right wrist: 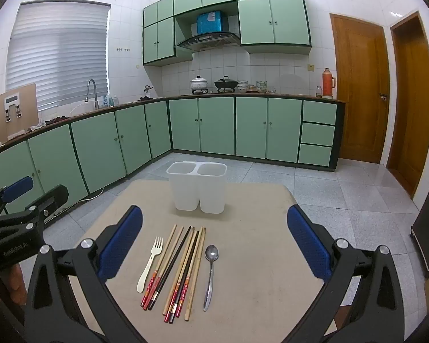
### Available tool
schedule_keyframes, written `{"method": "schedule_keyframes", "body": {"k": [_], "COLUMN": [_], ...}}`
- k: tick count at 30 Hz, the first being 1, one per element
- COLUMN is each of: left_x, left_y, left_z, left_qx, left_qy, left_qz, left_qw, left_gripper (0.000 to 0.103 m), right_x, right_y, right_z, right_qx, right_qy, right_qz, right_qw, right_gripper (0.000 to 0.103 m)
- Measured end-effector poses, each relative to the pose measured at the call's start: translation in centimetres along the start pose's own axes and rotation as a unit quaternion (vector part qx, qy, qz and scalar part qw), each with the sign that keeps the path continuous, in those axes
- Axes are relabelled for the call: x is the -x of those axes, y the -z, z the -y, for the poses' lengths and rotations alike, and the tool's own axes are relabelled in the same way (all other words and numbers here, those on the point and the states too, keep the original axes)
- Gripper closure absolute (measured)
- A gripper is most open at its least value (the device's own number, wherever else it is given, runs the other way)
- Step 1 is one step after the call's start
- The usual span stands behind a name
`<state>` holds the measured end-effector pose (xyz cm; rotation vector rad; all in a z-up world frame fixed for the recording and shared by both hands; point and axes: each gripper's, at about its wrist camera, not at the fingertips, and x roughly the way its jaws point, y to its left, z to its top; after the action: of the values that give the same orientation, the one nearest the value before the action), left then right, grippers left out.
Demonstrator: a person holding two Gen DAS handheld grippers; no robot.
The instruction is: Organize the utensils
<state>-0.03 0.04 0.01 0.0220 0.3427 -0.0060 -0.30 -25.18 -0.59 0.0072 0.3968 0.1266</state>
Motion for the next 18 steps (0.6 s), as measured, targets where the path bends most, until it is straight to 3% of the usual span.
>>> {"method": "schedule_keyframes", "body": {"k": [18], "left_x": [0.08], "left_y": [-0.22], "left_z": [-0.02], "left_qx": [-0.003], "left_qy": [-0.003], "left_qz": [0.001], "left_qw": [1.0000], "left_gripper": [0.006], "right_x": [0.03], "right_y": [-0.01], "right_z": [-0.07], "right_qx": [0.001], "right_qy": [0.001], "right_qz": [0.001], "right_qw": [1.000], "right_gripper": [0.005]}}
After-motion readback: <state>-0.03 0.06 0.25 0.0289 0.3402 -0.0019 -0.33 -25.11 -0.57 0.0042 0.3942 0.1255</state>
